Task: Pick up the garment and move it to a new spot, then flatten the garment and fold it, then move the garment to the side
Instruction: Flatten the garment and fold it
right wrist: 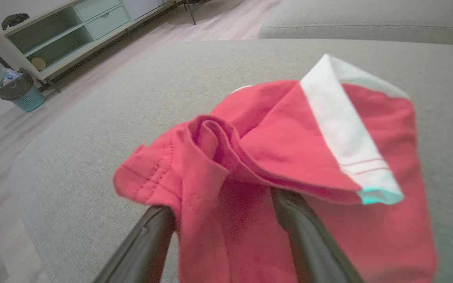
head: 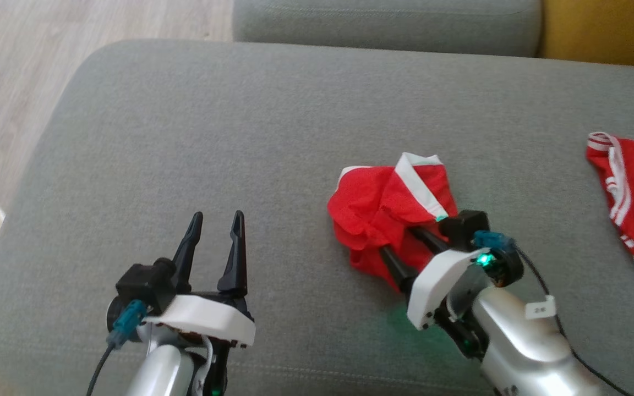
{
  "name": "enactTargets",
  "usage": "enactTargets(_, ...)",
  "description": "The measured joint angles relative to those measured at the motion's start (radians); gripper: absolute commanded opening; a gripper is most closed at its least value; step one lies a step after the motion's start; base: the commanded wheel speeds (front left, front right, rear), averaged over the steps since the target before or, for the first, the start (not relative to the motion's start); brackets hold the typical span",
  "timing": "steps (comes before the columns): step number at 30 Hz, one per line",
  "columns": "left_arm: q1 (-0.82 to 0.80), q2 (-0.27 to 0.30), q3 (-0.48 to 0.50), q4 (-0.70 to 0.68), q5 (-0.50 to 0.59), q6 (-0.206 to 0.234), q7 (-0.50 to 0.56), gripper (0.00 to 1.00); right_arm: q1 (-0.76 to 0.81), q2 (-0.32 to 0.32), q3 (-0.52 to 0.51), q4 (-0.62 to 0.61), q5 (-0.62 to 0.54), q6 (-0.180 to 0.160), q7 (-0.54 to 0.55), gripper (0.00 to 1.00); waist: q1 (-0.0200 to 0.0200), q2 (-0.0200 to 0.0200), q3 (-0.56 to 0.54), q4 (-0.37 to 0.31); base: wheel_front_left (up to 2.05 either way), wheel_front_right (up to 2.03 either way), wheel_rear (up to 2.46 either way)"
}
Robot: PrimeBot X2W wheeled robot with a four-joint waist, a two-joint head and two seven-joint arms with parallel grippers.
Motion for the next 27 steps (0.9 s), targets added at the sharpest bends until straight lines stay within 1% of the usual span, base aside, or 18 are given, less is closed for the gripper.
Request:
enactTargets(6,0.002,0.0,0.001,-0.002,0.001,0.0,0.0,1.0,0.071,-0.034,-0.055,-0.116,-0.029,0.0,0.069,1.0,0.0,0.0,-0.021,-0.036,0.0,0.0,0.0)
enactTargets(9,0.003,0.0,0.001,-0.003,0.001,0.0,0.0,1.0,0.112,-0.049,-0.092,-0.192,-0.046,0.0,0.109,1.0,0.0,0.0,-0.028,-0.049,0.0,0.0,0.0)
enactTargets(14,0.012,0.0,0.002,-0.003,0.002,0.0,0.0,1.0,0.169,-0.069,-0.175,-0.337,-0.08,0.0,0.178,1.0,0.0,0.0,-0.033,-0.064,0.0,0.0,0.0)
enactTargets(17,0.02,0.0,0.002,-0.003,0.007,0.0,0.0,1.0,0.211,-0.08,-0.235,-0.421,-0.104,0.0,0.202,1.0,0.0,0.0,-0.031,-0.068,0.0,0.0,0.0)
enactTargets(20,0.019,0.0,0.002,-0.004,0.007,0.0,0.0,1.0,0.246,-0.084,-0.324,-0.496,-0.143,0.0,0.189,1.0,0.0,0.0,-0.027,-0.069,0.0,0.0,0.0)
enactTargets(22,0.019,0.0,0.002,-0.007,0.008,0.0,0.0,1.0,0.261,-0.093,-0.371,-0.537,-0.202,0.0,0.152,1.0,0.0,0.0,-0.023,-0.069,0.0,0.0,0.0)
enactTargets(24,0.019,0.0,0.002,-0.012,0.008,-0.001,0.0,1.0,0.27,-0.106,-0.415,-0.56,-0.283,0.0,0.107,1.0,0.0,0.0,-0.019,-0.069,0.0,0.0,0.0)
enactTargets(27,0.019,0.0,0.002,-0.017,0.008,-0.002,0.0,1.0,0.3,-0.094,-0.509,-0.567,-0.347,0.0,0.037,1.0,0.0,0.0,-0.013,-0.071,0.0,0.0,0.0)
